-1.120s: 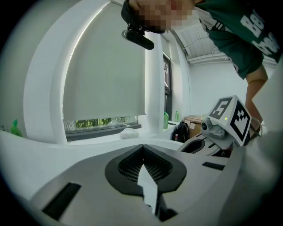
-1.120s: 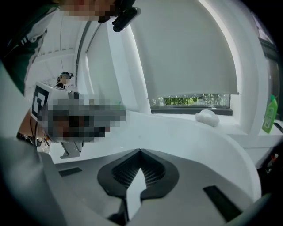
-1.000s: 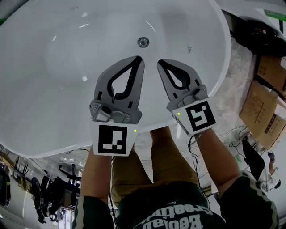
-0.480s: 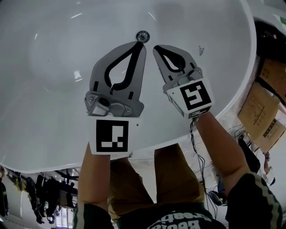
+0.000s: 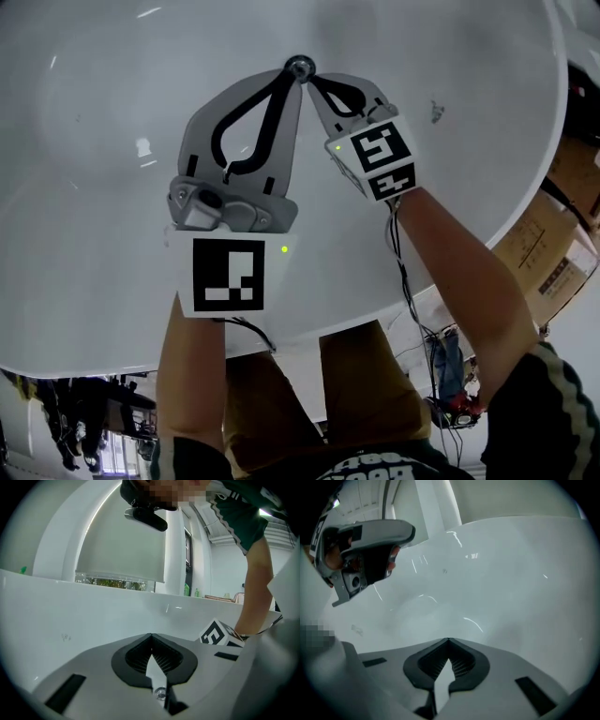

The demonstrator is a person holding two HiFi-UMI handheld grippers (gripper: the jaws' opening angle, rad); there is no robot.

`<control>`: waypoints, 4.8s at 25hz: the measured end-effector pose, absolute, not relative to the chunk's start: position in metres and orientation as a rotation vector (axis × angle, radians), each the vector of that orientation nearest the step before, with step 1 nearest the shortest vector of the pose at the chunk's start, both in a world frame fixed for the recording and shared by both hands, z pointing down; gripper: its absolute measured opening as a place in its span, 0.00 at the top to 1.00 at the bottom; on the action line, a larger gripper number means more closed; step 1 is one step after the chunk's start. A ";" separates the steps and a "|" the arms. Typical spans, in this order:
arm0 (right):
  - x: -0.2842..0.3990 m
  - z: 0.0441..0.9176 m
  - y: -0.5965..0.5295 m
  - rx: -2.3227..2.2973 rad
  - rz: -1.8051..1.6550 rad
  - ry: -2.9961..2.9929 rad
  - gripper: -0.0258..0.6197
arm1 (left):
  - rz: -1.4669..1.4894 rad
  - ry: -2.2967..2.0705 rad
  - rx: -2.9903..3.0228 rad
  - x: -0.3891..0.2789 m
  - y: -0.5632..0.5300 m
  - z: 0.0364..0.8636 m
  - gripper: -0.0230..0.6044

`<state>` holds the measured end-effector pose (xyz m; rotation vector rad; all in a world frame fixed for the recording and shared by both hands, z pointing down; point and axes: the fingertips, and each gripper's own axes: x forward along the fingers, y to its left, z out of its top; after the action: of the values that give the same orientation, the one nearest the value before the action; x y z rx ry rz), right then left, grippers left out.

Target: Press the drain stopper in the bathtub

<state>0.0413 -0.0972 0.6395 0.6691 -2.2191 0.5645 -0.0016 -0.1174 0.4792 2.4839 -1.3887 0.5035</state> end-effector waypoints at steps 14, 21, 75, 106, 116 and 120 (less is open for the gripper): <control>0.036 0.747 -0.094 0.444 0.374 -2.046 0.94 | 0.487 -1.438 2.429 -0.016 -0.111 0.496 0.96; 0.038 0.781 -0.098 0.373 0.291 -1.955 0.94 | 0.487 -1.436 2.432 -0.019 -0.110 0.500 0.95; 0.045 0.812 -0.090 0.354 0.180 -1.793 0.95 | 0.505 -1.488 2.313 -0.050 -0.107 0.514 0.96; 0.024 0.635 -0.109 0.382 0.291 -1.932 0.94 | 0.546 -1.431 2.319 -0.040 -0.100 0.421 0.96; 0.033 0.529 -0.097 0.455 0.325 -2.029 0.94 | 0.577 -1.398 2.337 -0.029 -0.082 0.361 0.96; 0.031 0.471 -0.087 0.451 0.310 -2.116 0.94 | 0.575 -1.385 2.331 -0.018 -0.069 0.331 0.96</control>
<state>0.0306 -0.0874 0.4705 0.4507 -2.1164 0.3103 -0.0178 -0.0690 0.3306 2.3306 -1.3853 0.5751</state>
